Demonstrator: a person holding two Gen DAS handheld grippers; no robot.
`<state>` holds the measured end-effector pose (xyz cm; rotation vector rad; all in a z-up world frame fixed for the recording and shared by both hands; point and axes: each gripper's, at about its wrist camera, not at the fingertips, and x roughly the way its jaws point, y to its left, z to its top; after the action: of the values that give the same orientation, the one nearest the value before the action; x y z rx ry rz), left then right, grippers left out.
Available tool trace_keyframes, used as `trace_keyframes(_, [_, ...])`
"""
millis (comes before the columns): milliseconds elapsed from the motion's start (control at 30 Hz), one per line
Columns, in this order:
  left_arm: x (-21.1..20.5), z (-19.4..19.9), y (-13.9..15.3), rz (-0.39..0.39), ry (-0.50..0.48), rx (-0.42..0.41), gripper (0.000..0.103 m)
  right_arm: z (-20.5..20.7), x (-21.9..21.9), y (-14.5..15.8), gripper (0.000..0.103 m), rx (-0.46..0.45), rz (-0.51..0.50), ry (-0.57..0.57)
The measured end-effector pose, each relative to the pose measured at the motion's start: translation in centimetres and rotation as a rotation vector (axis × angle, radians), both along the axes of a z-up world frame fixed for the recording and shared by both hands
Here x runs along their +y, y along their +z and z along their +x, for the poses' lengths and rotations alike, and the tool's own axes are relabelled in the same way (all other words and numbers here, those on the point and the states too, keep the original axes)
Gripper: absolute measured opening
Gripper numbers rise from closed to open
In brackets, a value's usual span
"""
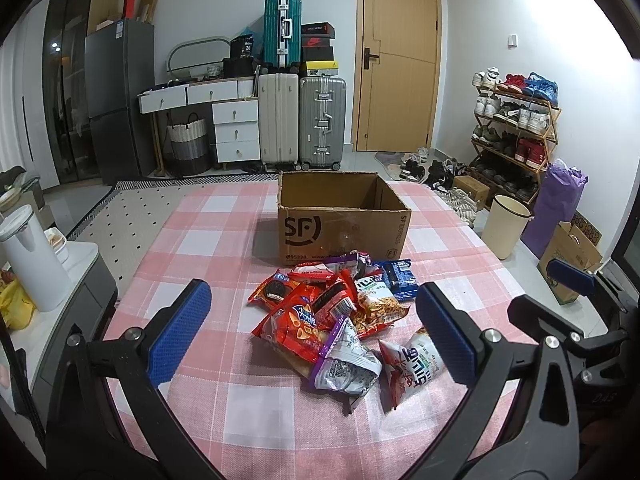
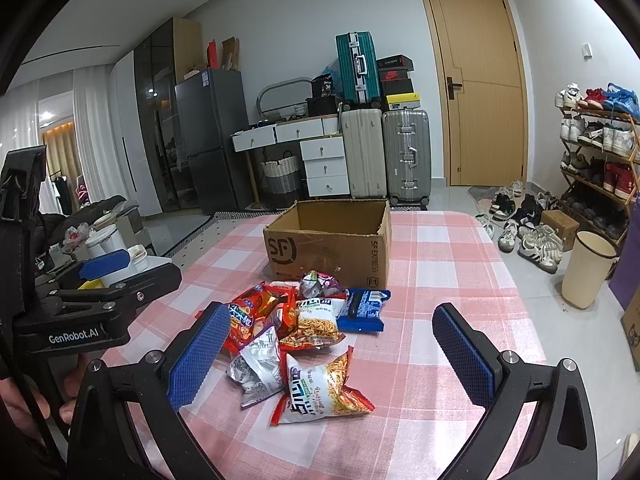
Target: Organize snacks
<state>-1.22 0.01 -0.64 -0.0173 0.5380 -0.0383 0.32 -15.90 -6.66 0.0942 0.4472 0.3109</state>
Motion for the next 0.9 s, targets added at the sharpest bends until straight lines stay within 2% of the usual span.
trace_keyframes(233, [1.1,0.8,-1.0,-0.018,0.01,0.019,0.102,0.6,-0.1,-1.4,0.103,0.035,0.018,0.034])
trace_keyframes(900, [5.3,6.2,-6.7,-0.055,0.049,0.116,0.102,6.9,2.0,-9.9,0.102,0.264,0.014,0.117])
